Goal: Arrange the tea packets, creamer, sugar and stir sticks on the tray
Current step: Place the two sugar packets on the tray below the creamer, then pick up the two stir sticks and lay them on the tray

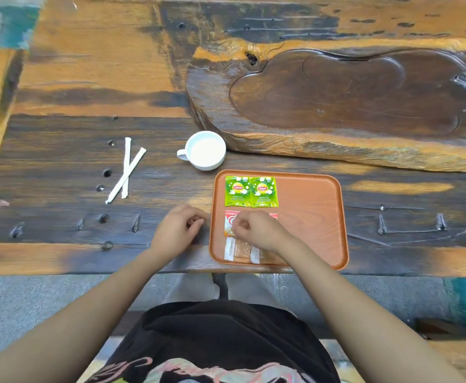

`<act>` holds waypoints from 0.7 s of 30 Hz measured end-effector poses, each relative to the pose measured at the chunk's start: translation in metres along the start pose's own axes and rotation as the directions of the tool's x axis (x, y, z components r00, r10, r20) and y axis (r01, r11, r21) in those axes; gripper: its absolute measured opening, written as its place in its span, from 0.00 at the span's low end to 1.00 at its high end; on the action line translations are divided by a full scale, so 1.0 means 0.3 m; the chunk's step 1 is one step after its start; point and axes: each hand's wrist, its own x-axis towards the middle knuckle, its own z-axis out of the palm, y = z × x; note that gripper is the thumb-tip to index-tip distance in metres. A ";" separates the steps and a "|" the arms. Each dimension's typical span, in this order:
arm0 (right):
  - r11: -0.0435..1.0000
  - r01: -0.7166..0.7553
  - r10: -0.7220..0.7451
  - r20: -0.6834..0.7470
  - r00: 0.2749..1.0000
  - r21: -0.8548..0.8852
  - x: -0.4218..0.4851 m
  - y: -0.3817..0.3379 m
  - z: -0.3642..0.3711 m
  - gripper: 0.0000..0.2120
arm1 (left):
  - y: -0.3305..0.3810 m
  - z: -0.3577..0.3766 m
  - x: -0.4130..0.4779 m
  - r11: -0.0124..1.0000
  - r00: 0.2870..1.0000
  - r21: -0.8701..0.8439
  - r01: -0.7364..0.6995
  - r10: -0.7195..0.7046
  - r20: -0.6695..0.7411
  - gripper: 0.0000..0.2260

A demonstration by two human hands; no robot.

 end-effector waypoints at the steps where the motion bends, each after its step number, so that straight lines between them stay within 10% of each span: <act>1: 0.999 0.003 -0.001 0.044 0.999 -0.035 0.036 -0.034 -0.018 0.10 | -0.029 -0.031 0.014 0.999 0.999 0.019 0.033 -0.032 -0.031 0.08; 11: 0.877 0.129 -0.116 0.056 0.992 -0.463 0.403 -0.391 -0.020 0.13 | -0.303 -0.281 0.119 0.893 0.854 0.027 0.449 -0.419 -0.309 0.15; 21: 0.927 0.025 -0.018 0.022 1.000 -0.375 0.609 -0.564 0.156 0.11 | -0.468 -0.341 0.176 0.802 0.800 0.041 0.597 -0.591 -0.102 0.18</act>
